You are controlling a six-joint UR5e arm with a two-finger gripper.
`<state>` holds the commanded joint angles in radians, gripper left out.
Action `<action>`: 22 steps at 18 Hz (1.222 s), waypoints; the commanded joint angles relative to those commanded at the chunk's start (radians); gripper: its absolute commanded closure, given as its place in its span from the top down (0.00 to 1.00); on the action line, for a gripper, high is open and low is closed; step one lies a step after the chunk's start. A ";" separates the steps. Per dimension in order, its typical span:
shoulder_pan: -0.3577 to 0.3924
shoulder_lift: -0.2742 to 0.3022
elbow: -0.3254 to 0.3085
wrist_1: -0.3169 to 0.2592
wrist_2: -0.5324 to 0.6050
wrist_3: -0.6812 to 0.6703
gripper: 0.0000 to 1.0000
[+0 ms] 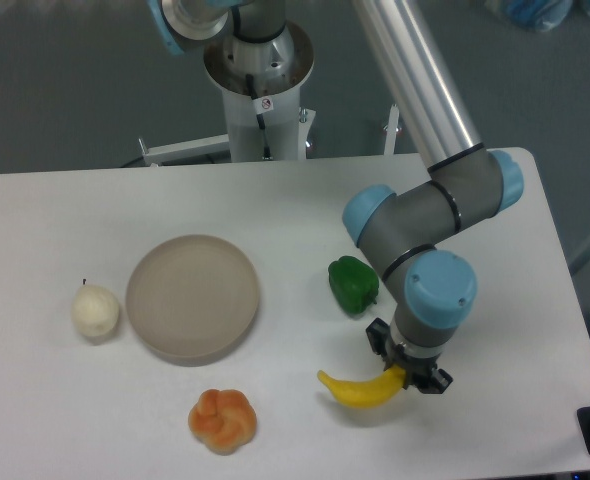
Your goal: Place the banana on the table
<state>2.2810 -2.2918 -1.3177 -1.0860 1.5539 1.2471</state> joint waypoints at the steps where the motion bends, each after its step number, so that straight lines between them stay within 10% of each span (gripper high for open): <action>1: 0.000 -0.002 -0.002 0.000 -0.003 0.000 0.16; 5: 0.000 -0.008 -0.005 0.000 -0.005 0.000 0.30; 10: -0.002 -0.014 -0.003 0.003 0.005 0.002 1.00; 22: 0.096 0.043 0.034 0.000 0.008 0.018 1.00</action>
<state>2.3775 -2.2489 -1.2840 -1.0860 1.5616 1.2655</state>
